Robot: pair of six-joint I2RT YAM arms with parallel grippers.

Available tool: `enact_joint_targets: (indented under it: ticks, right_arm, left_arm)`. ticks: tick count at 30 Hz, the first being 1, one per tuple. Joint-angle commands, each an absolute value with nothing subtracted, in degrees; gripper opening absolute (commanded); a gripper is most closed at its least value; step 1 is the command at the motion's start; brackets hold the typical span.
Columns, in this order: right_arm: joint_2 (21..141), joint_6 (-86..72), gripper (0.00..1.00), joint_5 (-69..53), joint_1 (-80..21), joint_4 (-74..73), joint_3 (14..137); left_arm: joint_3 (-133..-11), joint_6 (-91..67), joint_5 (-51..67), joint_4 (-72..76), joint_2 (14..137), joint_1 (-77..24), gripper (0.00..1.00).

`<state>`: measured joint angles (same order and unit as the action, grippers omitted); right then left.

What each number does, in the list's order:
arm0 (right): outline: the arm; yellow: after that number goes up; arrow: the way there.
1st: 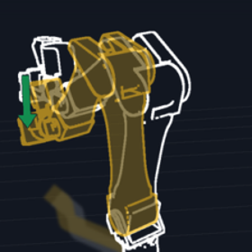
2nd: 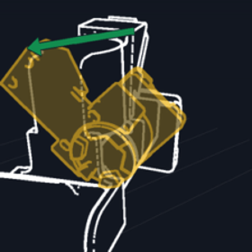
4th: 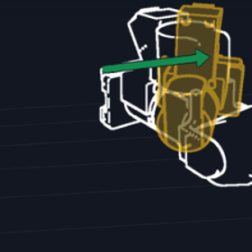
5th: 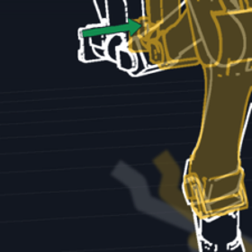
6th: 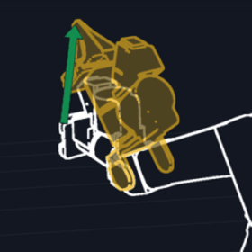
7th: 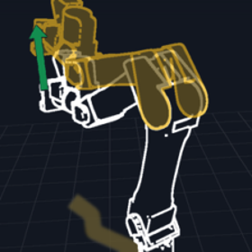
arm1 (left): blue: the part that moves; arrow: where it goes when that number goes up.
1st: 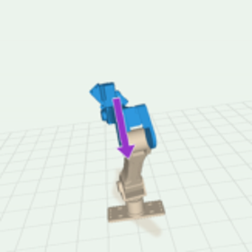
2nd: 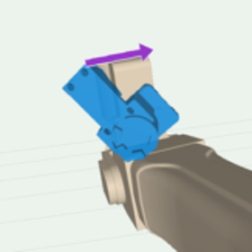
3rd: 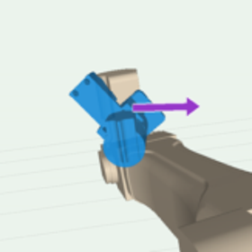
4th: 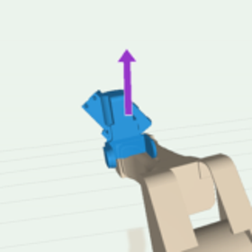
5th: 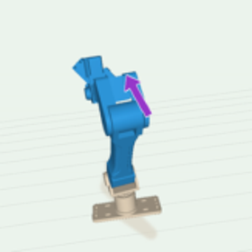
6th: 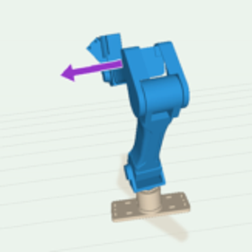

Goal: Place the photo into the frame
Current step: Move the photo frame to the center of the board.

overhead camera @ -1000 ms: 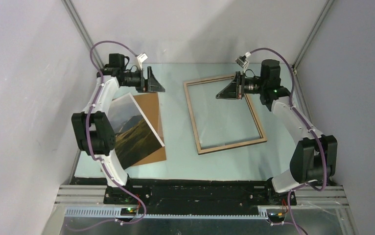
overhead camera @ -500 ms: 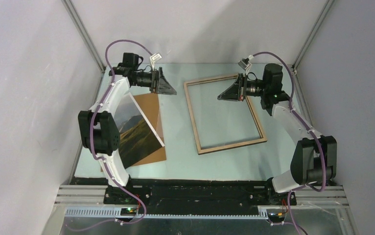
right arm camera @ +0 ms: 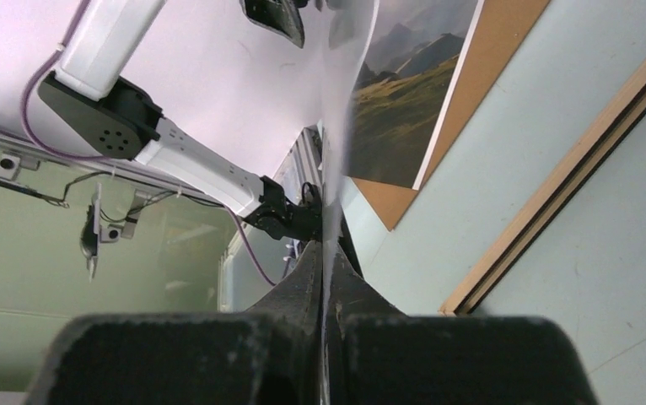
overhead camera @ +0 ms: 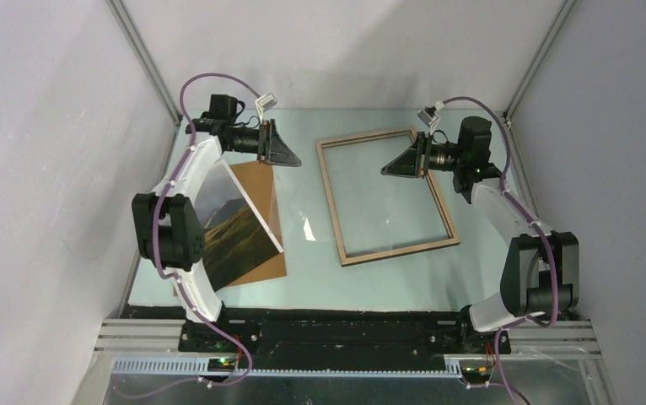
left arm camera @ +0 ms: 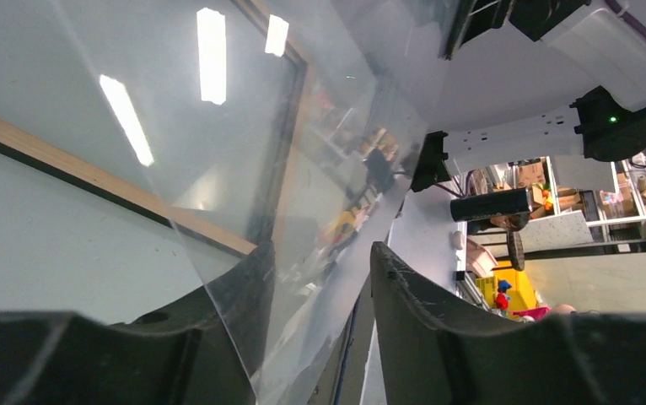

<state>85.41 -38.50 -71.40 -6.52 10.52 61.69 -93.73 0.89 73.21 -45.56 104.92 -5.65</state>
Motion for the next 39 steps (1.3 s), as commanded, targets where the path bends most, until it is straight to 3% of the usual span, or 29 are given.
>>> enact_joint_targets:
  ticks: [1, 7, 11, 14, 16, 20, 22, 24, 26, 32, 39]
  right_arm:
    - [86.67, -33.76, 0.0, -71.39, -6.63, 9.85, 61.47]
    - [88.06, -31.58, 0.0, -70.86, -6.69, 8.43, 61.22]
    - [88.42, -31.37, 0.0, -70.79, -6.54, 8.41, 61.18]
    - [88.5, -30.5, 0.0, -70.48, -6.41, 7.67, 61.25]
    - [88.32, -29.97, 0.06, -69.82, -6.04, 6.87, 61.21]
    - [87.52, -28.84, 0.42, -67.68, -4.96, 4.54, 61.19]
    - [86.94, -28.16, 0.72, -66.27, -4.1, 2.68, 61.17]
    - [86.22, -27.35, 0.9, -64.82, -2.78, 0.94, 61.23]
    - [84.83, -26.07, 0.98, -63.26, -1.14, -1.54, 61.27]
    - [81.74, -19.03, 0.99, -54.18, 4.53, -9.68, 61.55]
    - [83.12, -8.28, 0.91, -28.48, 5.58, -19.57, 64.51]
  left_arm:
    - [-94.75, 0.44, 76.89, -45.2, 101.41, -6.1, 0.44]
    - [-94.99, -0.96, 76.81, -45.1, 101.17, -6.49, 0.24]
    - [-94.55, -1.55, 75.91, -45.11, 100.83, -6.54, 0.02]
    - [-93.88, -1.83, 74.62, -45.11, 100.11, -6.54, 0.0]
    - [-93.54, -2.4, 73.39, -45.11, 99.62, -6.54, 0.0]
    - [-92.34, -4.22, 70.27, -45.16, 98.63, -6.56, 0.0]
    - [-91.67, -4.98, 69.44, -45.1, 98.12, -6.51, 0.0]
    - [-91.0, -5.98, 68.73, -44.86, 97.68, -6.53, 0.0]
    - [-90.49, -7.5, 68.13, -44.41, 97.08, -6.54, 0.0]
    - [-89.44, -12.04, 66.0, -42.52, 94.81, -6.54, 0.0]
    - [-88.16, -18.08, 65.05, -38.97, 93.52, -6.52, 0.0]
